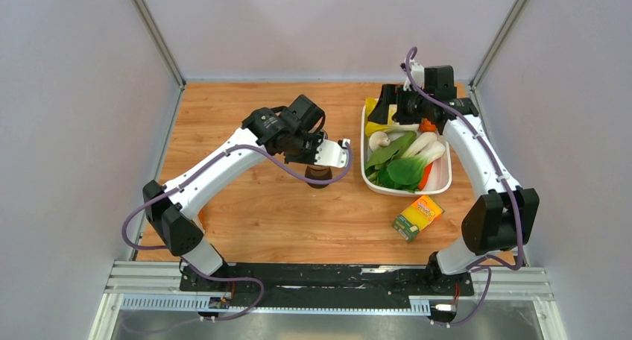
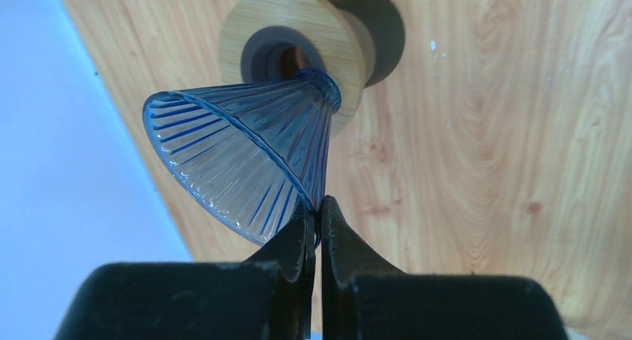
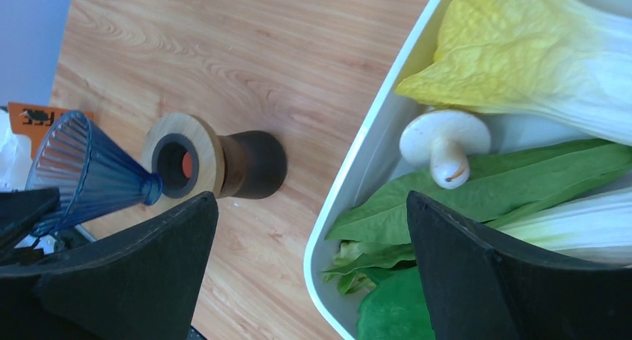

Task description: Place the coffee filter in the dripper

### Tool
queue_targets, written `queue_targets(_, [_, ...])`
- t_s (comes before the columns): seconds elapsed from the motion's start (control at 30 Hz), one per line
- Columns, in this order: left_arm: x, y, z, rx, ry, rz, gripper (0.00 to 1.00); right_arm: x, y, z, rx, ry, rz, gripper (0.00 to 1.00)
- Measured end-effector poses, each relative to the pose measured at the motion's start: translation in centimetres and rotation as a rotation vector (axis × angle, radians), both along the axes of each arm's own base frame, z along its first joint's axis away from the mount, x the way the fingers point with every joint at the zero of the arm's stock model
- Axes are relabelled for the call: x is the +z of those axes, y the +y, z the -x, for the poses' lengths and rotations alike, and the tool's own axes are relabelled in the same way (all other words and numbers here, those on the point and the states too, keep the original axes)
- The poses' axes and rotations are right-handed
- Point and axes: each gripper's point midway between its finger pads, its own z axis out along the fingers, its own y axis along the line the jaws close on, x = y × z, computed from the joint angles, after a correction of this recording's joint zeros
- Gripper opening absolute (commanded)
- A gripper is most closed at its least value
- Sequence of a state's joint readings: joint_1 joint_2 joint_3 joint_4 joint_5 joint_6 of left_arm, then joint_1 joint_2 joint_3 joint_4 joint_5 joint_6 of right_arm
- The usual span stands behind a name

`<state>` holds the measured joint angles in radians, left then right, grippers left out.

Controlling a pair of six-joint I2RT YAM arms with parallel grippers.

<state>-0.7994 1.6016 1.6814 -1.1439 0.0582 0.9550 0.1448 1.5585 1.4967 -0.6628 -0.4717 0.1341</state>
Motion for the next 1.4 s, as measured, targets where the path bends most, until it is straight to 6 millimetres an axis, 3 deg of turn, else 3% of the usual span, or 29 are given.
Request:
queue_targets(0.27, [0.4,0.1,-1.4,-0.024,-0.081,-0.08,0.0,0.3,1.4,1.5,0.073,0.011,-0.047,1.0])
queue_targets(0.43, [1.2,-0.4,-1.5,-0.066,-0.128,-0.09,0.0,1.5,3.0,2.5,0.135,0.025,-0.14,0.88])
queue_targets(0.77, [0.4,-1.3,0.1,-0.263,-0.301,-0.207,0.0,5.7,9.1,5.0,0.331,-0.037,-0.231,0.75])
queue_targets(1.0, [2.0,-2.0,-0.4,-0.31,-0.434,-0.237,0.0,5.0,12.7,6.9,0.409,-0.086,-0.143,0.66])
queue_targets(1.4, [3.1,-2.3,-1.0,-0.329,-0.522,-0.271,0.0,4.1,12.8,6.3,0.369,-0.124,-0.054,0.45])
